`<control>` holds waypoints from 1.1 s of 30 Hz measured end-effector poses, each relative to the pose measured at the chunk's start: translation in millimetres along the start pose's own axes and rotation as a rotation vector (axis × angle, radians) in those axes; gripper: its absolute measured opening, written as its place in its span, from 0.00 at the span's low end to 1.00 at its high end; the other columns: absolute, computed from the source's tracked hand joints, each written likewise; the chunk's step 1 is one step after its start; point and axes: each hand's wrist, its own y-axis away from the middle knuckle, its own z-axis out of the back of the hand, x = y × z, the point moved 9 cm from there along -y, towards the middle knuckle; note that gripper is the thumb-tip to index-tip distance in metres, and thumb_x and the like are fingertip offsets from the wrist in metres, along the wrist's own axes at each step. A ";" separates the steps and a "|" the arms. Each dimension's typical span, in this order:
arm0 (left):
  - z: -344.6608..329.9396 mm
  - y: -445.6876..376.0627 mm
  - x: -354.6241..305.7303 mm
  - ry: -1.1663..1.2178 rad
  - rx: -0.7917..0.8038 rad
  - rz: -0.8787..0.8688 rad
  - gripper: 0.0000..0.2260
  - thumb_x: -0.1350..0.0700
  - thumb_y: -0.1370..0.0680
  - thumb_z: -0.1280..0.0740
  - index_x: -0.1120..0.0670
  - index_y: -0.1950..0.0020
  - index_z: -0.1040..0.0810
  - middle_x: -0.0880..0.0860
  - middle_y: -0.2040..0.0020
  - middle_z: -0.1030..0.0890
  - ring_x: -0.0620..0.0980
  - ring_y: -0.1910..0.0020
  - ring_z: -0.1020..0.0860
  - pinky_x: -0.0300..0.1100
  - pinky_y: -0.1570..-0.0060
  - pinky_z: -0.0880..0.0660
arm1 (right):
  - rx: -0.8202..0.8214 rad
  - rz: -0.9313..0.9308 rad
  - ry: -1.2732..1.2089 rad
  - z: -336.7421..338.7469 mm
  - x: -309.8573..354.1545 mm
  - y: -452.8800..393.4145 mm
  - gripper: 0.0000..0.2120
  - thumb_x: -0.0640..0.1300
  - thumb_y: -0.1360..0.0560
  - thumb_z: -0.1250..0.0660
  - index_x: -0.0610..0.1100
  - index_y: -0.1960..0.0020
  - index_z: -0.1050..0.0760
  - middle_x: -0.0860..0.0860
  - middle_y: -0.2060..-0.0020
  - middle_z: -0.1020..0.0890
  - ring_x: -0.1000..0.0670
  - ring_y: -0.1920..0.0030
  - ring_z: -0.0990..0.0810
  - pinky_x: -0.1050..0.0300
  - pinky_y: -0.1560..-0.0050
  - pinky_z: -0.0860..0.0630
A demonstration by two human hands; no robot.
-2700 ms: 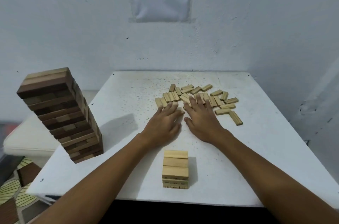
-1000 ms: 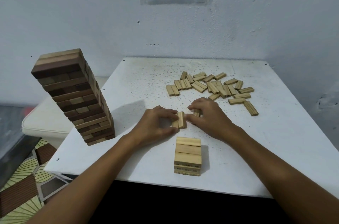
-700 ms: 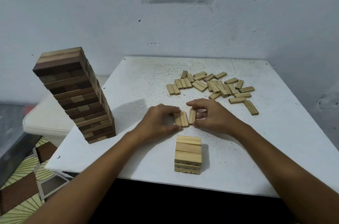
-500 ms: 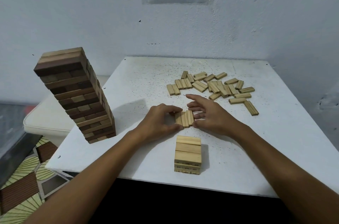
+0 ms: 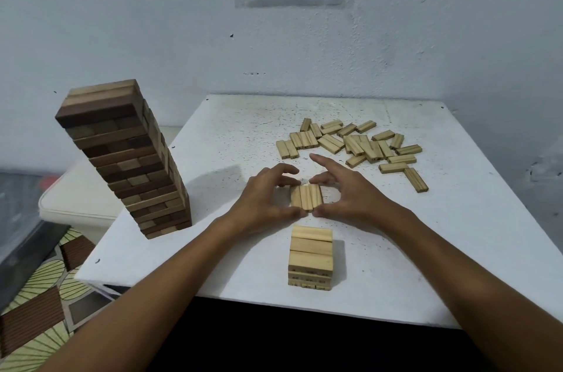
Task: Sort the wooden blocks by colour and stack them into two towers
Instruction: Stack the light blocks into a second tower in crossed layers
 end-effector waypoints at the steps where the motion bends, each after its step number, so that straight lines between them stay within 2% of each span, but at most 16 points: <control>1: 0.2 -0.3 0.0 0.016 0.000 0.005 0.31 0.47 0.38 0.21 0.42 0.38 0.30 0.49 0.41 0.20 0.41 0.40 0.23 0.41 0.43 0.26 | 0.000 0.000 -0.004 -1.2 0.4 -0.2 0.50 0.43 0.35 0.21 0.62 0.24 0.46 0.53 0.38 0.22 0.53 0.34 0.27 0.53 0.36 0.28; 5: -0.7 -0.8 -0.9 0.040 0.008 0.018 0.30 0.49 0.38 0.21 0.43 0.40 0.30 0.47 0.44 0.19 0.38 0.43 0.23 0.33 0.51 0.29 | 0.005 0.020 -0.006 -3.4 4.5 -1.5 0.48 0.42 0.35 0.22 0.62 0.24 0.45 0.55 0.42 0.20 0.52 0.35 0.26 0.51 0.38 0.25; 8: -0.3 -3.5 -1.6 0.061 0.007 0.036 0.30 0.48 0.41 0.23 0.46 0.41 0.29 0.45 0.47 0.19 0.33 0.46 0.24 0.29 0.54 0.29 | 0.001 0.038 -0.004 -3.4 9.2 -1.1 0.45 0.40 0.34 0.24 0.60 0.24 0.42 0.56 0.45 0.21 0.53 0.39 0.25 0.55 0.42 0.24; 10: 2.3 -8.1 -3.4 0.035 0.023 0.031 0.31 0.48 0.41 0.21 0.46 0.41 0.29 0.44 0.48 0.18 0.33 0.45 0.24 0.32 0.51 0.28 | -0.004 0.048 0.013 0.3 12.9 -2.5 0.44 0.40 0.35 0.23 0.58 0.26 0.40 0.56 0.46 0.20 0.53 0.40 0.25 0.59 0.46 0.26; 12: 9.5 -12.8 -8.9 0.012 0.035 0.009 0.32 0.52 0.40 0.18 0.47 0.42 0.30 0.43 0.48 0.17 0.33 0.45 0.24 0.35 0.49 0.29 | -0.022 0.065 0.019 8.3 19.9 -3.5 0.43 0.41 0.36 0.22 0.56 0.27 0.38 0.56 0.47 0.19 0.55 0.40 0.25 0.59 0.47 0.28; 15: 24.4 -15.0 -23.8 0.004 0.025 -0.039 0.30 0.56 0.38 0.18 0.49 0.42 0.29 0.45 0.48 0.16 0.33 0.46 0.23 0.31 0.50 0.31 | -0.066 0.097 0.031 22.9 35.2 -0.5 0.42 0.42 0.37 0.21 0.56 0.28 0.36 0.57 0.48 0.19 0.57 0.42 0.24 0.56 0.47 0.26; 20: 39.3 2.2 -47.0 0.027 0.015 -0.087 0.29 0.56 0.37 0.18 0.51 0.42 0.28 0.44 0.49 0.16 0.34 0.46 0.23 0.36 0.49 0.30 | -0.090 0.139 0.028 31.0 58.2 20.4 0.40 0.42 0.37 0.20 0.57 0.30 0.34 0.57 0.50 0.19 0.59 0.43 0.23 0.61 0.48 0.29; 23: 38.6 19.5 -55.3 0.039 0.046 -0.095 0.30 0.55 0.38 0.17 0.50 0.42 0.28 0.43 0.50 0.16 0.35 0.46 0.23 0.37 0.48 0.30 | -0.083 0.138 0.019 26.0 63.3 38.1 0.40 0.42 0.37 0.20 0.56 0.30 0.34 0.56 0.50 0.19 0.58 0.42 0.23 0.61 0.47 0.29; 27: 34.2 42.5 -61.2 0.084 0.079 -0.081 0.31 0.44 0.44 0.22 0.45 0.44 0.29 0.42 0.51 0.16 0.37 0.44 0.22 0.36 0.49 0.31 | -0.085 0.137 0.012 16.0 68.1 60.8 0.39 0.42 0.37 0.20 0.59 0.31 0.34 0.57 0.49 0.19 0.59 0.42 0.24 0.60 0.44 0.28; 33: 28.4 61.9 -67.6 0.070 0.113 -0.078 0.28 0.48 0.41 0.22 0.45 0.45 0.29 0.41 0.50 0.16 0.38 0.44 0.22 0.34 0.49 0.32 | -0.082 0.118 0.014 6.0 68.6 80.9 0.39 0.43 0.37 0.21 0.61 0.33 0.35 0.58 0.49 0.19 0.59 0.42 0.24 0.60 0.42 0.30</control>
